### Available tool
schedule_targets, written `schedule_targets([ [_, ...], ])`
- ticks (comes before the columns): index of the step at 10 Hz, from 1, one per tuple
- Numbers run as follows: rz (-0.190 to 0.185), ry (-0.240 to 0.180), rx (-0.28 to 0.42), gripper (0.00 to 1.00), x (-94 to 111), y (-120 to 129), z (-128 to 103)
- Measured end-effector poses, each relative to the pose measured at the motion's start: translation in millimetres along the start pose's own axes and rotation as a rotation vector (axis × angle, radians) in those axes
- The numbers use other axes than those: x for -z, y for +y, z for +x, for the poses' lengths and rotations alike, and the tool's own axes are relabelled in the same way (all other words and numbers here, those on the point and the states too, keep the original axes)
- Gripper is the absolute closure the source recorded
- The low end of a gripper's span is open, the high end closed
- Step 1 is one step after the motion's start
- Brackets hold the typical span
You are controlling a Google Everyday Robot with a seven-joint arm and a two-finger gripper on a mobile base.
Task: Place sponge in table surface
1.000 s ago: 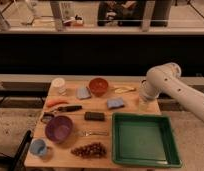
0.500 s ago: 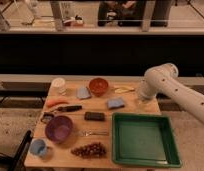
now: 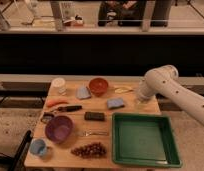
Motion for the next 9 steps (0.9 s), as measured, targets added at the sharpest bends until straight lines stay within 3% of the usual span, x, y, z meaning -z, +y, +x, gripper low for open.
schedule_targets([
  [6,0.021,-0.054,0.088,0.2,-25.4,-17.6,-11.0],
  [9,0.021,-0.083,0.152,0.2,-43.8,-33.9,-35.8],
])
